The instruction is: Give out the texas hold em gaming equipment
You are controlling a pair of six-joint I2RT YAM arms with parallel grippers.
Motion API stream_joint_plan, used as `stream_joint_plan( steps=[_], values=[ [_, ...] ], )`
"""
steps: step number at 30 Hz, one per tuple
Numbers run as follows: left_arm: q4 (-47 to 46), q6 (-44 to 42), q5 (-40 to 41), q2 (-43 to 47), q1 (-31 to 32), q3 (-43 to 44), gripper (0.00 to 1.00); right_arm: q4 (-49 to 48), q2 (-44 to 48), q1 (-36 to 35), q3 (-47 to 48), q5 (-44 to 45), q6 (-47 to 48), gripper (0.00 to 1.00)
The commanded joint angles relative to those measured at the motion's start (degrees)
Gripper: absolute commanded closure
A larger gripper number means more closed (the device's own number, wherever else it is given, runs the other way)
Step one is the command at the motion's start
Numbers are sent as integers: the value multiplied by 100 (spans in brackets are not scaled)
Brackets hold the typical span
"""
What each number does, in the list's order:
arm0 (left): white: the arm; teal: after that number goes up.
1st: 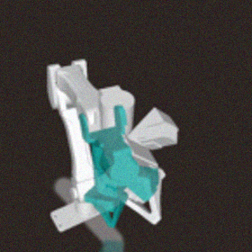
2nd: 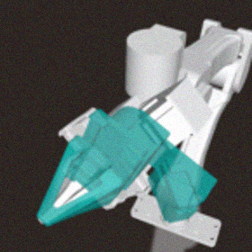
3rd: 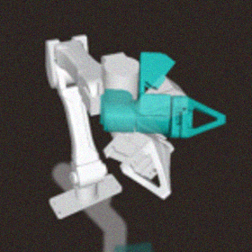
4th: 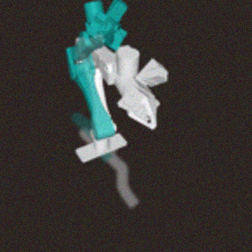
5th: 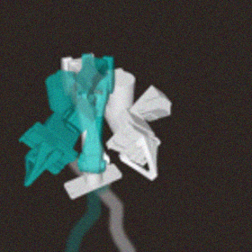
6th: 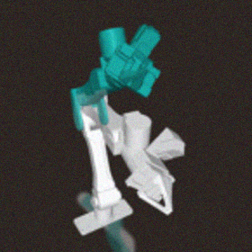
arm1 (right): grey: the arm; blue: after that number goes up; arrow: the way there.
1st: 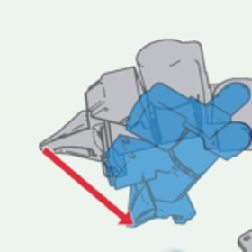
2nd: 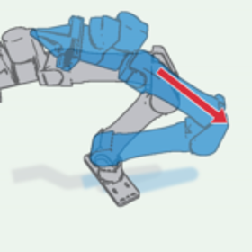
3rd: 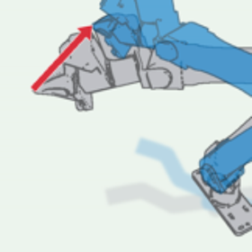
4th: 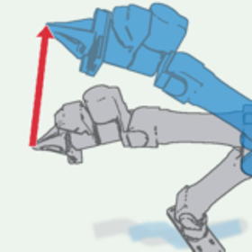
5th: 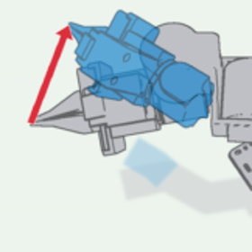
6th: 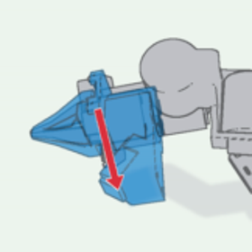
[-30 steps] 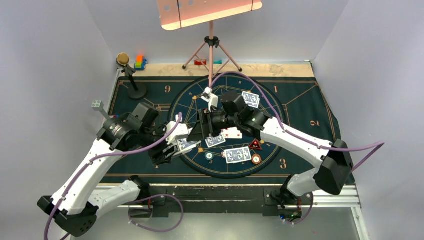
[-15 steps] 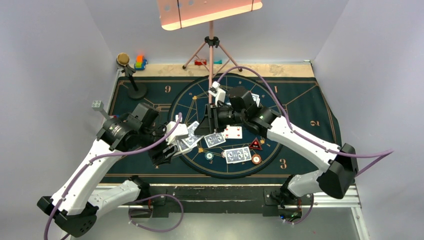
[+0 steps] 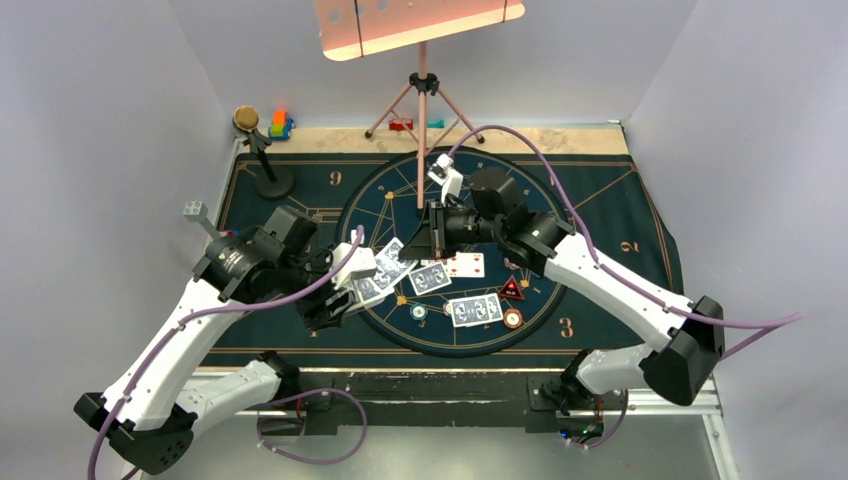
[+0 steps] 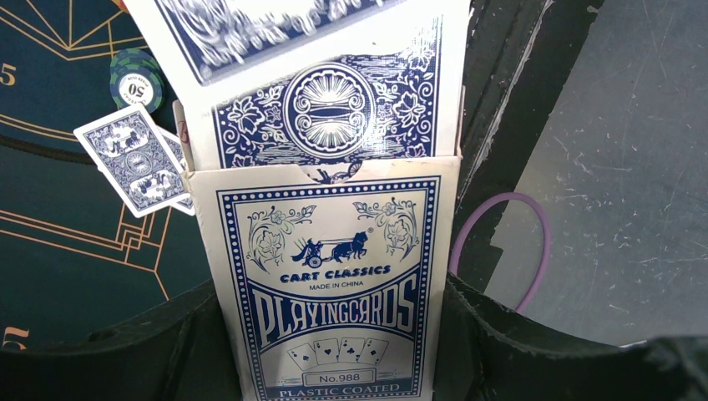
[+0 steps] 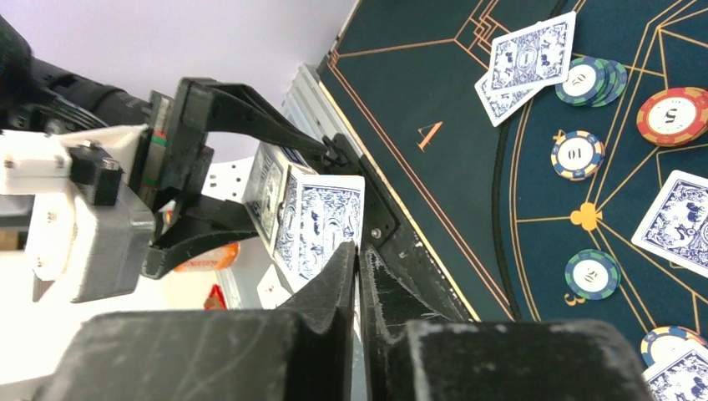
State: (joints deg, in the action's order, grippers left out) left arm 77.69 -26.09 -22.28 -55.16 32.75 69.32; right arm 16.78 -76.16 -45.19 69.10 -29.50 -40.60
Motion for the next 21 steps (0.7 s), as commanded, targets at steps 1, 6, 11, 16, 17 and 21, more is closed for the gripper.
stream_joint_plan(
  steps=[1, 6, 11, 16, 17, 21],
  values=[
    [-59, 7, -122, 95, -23, 188, 100, -77, 398, 175, 156, 28, -82, 99],
    [-71, 6, -128, 93, -25, 178, 100, -414, 613, 432, -98, -287, -403, 100],
    [-71, -6, -118, 96, -29, 140, 100, -534, 871, 834, -334, -536, -625, 100],
    [-53, 3, -114, 95, -26, 127, 100, -651, 1081, 1262, -784, -638, -783, 100],
    [-56, -1, -118, 97, -28, 118, 100, -678, 1078, 1315, -894, -639, -791, 100],
    [-70, -3, -170, 89, -26, 102, 100, -679, 887, 1392, -1289, -331, -613, 100]
  ],
)
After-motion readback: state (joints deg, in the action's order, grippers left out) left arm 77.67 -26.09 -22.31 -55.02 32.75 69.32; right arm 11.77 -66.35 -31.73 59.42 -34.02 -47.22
